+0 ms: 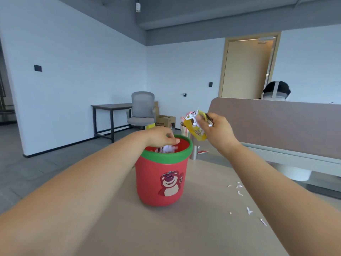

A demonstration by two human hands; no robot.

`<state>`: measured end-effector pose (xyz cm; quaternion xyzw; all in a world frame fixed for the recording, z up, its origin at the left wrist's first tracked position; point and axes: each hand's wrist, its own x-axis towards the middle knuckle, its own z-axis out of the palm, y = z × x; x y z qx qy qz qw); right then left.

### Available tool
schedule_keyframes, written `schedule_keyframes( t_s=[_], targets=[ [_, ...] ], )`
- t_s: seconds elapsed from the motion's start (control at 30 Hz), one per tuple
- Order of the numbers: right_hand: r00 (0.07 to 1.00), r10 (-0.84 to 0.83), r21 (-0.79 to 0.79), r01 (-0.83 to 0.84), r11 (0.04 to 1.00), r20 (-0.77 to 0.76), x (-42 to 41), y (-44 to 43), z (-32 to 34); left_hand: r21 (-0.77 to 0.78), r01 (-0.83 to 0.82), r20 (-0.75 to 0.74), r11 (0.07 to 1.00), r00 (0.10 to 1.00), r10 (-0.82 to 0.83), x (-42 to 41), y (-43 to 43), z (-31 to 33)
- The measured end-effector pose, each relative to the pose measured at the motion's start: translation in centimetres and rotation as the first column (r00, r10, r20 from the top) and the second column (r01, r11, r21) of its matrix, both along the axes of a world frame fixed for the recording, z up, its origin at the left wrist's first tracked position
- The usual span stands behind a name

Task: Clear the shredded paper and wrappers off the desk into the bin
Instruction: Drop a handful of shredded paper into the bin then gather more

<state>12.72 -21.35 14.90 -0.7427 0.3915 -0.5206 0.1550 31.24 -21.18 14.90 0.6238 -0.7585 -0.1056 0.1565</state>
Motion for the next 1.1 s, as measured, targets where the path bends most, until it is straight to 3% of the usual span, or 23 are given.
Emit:
schedule_keyframes(
  t_s=[0.13,0.23,0.47,0.73,0.83,0.93,1.0,1.1],
  targets=[
    [1.000,0.013,0.002,-0.013,1.000,-0.009,0.7,-0.8,-0.2,-0.093,-0.025,0.093,0.995,0.995,0.034,1.3,-0.1,-0.7],
    [1.000,0.021,-0.009,-0.021,1.000,-0.014,1.4,-1.3,-0.4,-0.196,-0.001,-0.070,0.981,0.997,-0.013,1.8,0.2,-1.0],
    [0.999,0.042,-0.034,-0.043,0.999,-0.019,4.8,-2.3,0.1,-0.271,0.019,-0.237,0.962,0.968,-0.086,3.5,1.6,-1.7],
    [0.989,0.091,0.065,-0.084,0.994,-0.116,7.5,-3.4,-0.5,-0.274,0.047,-0.275,0.960,0.953,-0.125,4.7,3.0,-3.0],
    [0.973,0.107,0.127,-0.082,0.988,-0.204,7.8,-4.0,-1.1,-0.385,0.031,-0.187,0.922,0.976,-0.111,4.8,3.1,-3.8],
    [0.949,0.129,0.142,-0.090,0.986,-0.289,7.9,-4.3,-1.6,-0.579,-0.061,-0.144,0.813,0.989,-0.029,5.0,3.2,-4.8],
    [0.933,0.147,0.148,-0.103,0.984,-0.329,7.9,-4.2,-1.7,-0.652,-0.101,-0.170,0.751,0.985,-0.015,5.1,3.2,-5.7],
    [0.909,0.186,0.185,-0.123,0.975,-0.374,7.6,-4.1,-1.6,-0.671,-0.125,-0.236,0.731,0.971,-0.051,5.3,3.0,-6.4]
  ],
)
